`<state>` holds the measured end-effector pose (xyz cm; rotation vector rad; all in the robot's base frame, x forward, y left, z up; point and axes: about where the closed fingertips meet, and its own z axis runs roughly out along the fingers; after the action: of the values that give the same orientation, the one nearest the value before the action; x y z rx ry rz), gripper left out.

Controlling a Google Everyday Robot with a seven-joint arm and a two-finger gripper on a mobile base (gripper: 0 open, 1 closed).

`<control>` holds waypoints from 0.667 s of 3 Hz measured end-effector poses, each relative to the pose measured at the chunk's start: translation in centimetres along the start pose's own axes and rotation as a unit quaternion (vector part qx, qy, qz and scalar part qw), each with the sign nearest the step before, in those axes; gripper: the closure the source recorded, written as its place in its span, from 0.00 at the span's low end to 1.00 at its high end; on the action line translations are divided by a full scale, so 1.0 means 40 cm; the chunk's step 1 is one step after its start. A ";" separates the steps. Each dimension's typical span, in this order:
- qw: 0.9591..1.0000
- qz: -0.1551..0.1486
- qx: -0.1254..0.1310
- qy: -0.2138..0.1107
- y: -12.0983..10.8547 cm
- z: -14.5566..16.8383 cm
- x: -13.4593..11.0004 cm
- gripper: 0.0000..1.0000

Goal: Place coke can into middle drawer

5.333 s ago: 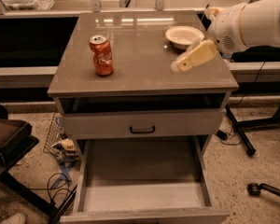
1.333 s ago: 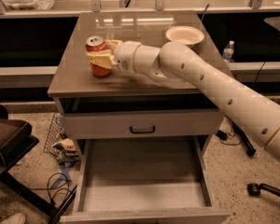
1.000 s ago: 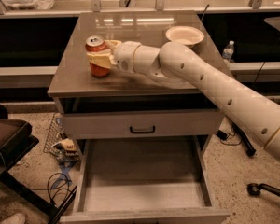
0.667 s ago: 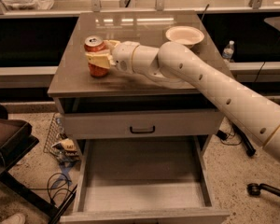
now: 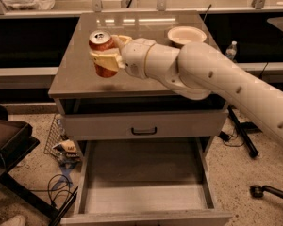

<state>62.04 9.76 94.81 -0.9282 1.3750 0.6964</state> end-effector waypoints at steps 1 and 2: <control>1.000 -0.004 0.004 0.000 0.137 -0.075 -0.040 1.00; 1.000 0.008 -0.017 0.004 0.316 -0.125 0.014 1.00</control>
Offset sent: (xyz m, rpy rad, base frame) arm -0.2012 -0.1751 -0.0567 0.0277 0.0471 -0.3106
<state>48.73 11.57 92.72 -0.9478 1.3824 0.7306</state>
